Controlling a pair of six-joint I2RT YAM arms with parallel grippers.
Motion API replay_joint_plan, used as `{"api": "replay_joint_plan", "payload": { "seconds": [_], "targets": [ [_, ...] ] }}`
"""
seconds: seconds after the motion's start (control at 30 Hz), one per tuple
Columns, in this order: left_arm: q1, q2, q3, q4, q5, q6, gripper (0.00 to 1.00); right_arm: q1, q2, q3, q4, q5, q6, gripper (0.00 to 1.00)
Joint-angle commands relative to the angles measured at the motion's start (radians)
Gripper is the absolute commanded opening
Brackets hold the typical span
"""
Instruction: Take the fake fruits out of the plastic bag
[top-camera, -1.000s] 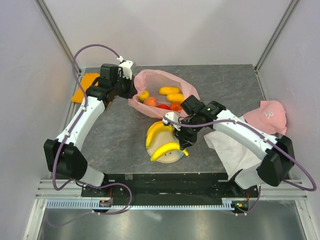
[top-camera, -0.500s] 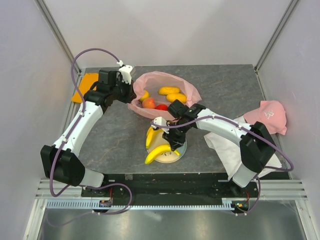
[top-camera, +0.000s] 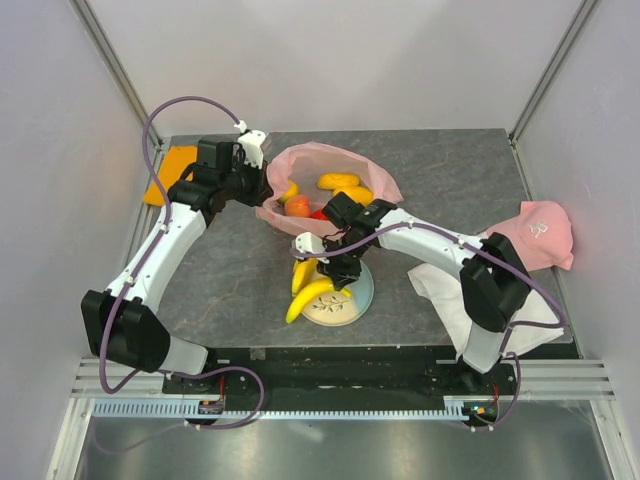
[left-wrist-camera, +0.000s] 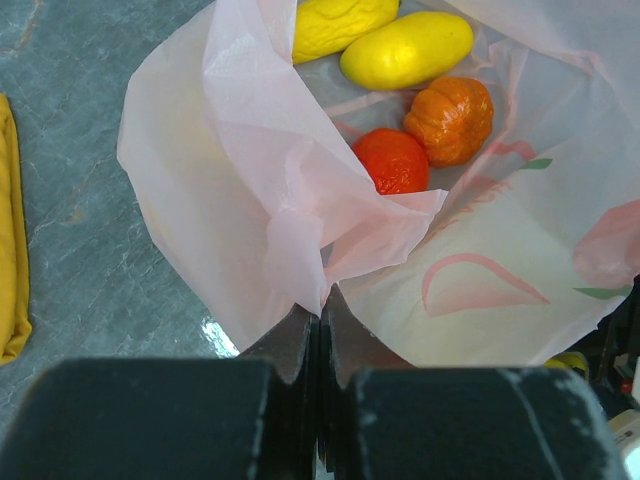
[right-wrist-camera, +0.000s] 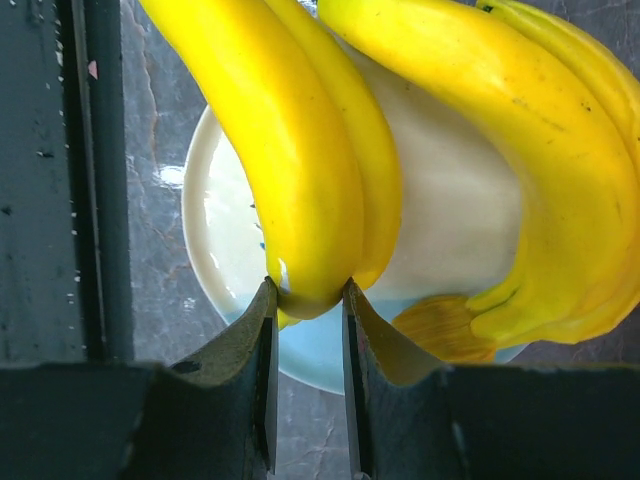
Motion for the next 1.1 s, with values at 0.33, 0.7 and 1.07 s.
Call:
{"api": "replay_joint_plan", "payload": {
  "seconds": [0.33, 0.7, 1.07],
  "targets": [
    [-0.002, 0.012, 0.018, 0.008, 0.035, 0.028, 0.02, 0.003, 0.076, 0.070, 0.048, 0.108, -0.206, 0.10],
    [-0.002, 0.012, 0.022, 0.014, 0.064, 0.009, 0.02, 0.003, 0.014, 0.096, 0.085, 0.140, -0.080, 0.55],
    [-0.004, -0.011, 0.028, 0.026, 0.074, -0.007, 0.02, 0.029, -0.105, 0.014, 0.103, 0.094, 0.038, 0.24]
  ]
}}
